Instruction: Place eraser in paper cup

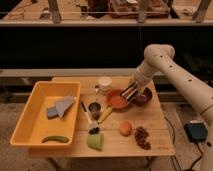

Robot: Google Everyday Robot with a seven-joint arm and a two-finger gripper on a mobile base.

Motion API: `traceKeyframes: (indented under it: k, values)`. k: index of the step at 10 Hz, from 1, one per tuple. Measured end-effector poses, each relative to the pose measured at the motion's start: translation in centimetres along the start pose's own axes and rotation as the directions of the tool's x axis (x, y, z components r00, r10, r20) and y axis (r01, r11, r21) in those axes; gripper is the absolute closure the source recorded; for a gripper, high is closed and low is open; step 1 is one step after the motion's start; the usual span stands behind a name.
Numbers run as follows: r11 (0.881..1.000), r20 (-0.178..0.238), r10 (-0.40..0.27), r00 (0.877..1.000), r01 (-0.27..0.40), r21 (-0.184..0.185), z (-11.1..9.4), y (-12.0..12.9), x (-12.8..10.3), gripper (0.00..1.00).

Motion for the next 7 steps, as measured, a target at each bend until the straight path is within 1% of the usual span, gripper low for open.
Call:
traceKeyframes:
  k: [1, 2, 3, 4, 5, 6, 7]
  values:
    - [0.999, -0.044, 0.036, 0.998, -0.034, 0.033, 0.7, -0.7, 0.4, 1.0]
    - [0.996, -0.07, 0.064, 0.996, -0.059, 0.065, 1.4, -1.8, 0.9, 1.0]
    - [0.992, -0.086, 0.094, 0.992, -0.085, 0.098, 2.0, -3.1, 1.8, 1.0]
    - [0.981, -0.091, 0.144, 0.985, -0.13, 0.142, 2.7, -5.0, 3.0, 1.0]
    - [0.97, -0.089, 0.188, 0.978, -0.171, 0.173, 3.1, -6.5, 4.1, 1.0]
    - [0.962, -0.088, 0.215, 0.973, -0.195, 0.193, 3.4, -7.7, 4.7, 1.0]
    - [0.95, -0.083, 0.251, 0.964, -0.229, 0.213, 3.5, -9.1, 5.1, 1.0]
